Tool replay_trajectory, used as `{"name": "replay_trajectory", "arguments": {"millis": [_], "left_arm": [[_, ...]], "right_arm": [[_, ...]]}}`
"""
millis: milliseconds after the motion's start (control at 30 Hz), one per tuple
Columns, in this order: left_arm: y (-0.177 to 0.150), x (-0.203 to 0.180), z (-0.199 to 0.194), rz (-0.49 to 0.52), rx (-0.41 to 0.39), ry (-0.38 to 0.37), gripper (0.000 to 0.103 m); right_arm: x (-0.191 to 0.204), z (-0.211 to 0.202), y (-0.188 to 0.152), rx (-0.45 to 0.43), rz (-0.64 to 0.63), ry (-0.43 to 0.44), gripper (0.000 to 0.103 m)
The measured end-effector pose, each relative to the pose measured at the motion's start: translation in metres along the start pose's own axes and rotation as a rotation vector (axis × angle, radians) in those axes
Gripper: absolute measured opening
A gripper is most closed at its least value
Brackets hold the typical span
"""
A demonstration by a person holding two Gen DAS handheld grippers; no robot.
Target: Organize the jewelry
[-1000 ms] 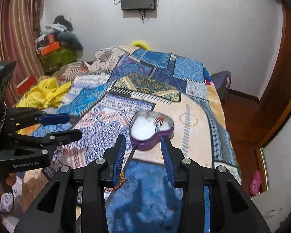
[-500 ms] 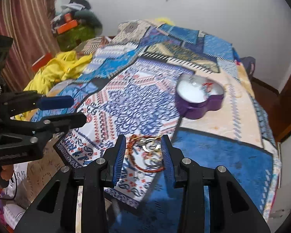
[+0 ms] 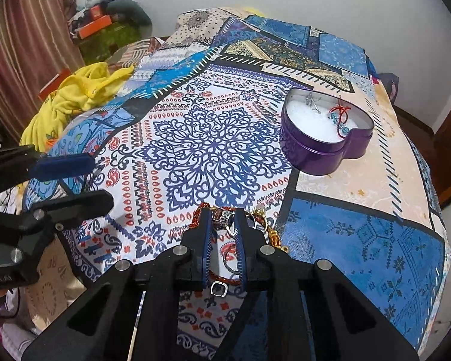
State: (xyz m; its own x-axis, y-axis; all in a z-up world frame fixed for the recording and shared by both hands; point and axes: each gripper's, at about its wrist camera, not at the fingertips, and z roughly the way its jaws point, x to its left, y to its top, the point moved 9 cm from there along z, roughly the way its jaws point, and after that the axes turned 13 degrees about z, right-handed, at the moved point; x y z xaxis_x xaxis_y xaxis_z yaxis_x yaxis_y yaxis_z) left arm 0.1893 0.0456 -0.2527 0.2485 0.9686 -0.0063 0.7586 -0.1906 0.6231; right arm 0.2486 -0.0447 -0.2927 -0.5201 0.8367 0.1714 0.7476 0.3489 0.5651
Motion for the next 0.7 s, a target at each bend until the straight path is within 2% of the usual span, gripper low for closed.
{"name": "replay_trajectory", "arguments": {"millis": [233,367,567,700], "left_arm": [[0.002,-0.002,0.003,0.004,0.006,-0.001,0.045],[0.007,-0.005,0.002,0.008,-0.001,-0.009,0.045],[0.021,-0.015,0.011,0.023,-0.006,-0.046,0.045],[0.029,-0.024,0.028,0.038,0.026,-0.067,0.045]], "right_arm": [[0.004,-0.004,0.002,-0.026,-0.018,0.006,0.011],[0.001,-0.022,0.012,-0.074,0.002,0.023,0.011],[-0.016,-0.054,0.029,-0.157,0.052,0.031,0.011],[-0.037,-0.066,0.032,-0.191,0.091,0.001,0.011]]}}
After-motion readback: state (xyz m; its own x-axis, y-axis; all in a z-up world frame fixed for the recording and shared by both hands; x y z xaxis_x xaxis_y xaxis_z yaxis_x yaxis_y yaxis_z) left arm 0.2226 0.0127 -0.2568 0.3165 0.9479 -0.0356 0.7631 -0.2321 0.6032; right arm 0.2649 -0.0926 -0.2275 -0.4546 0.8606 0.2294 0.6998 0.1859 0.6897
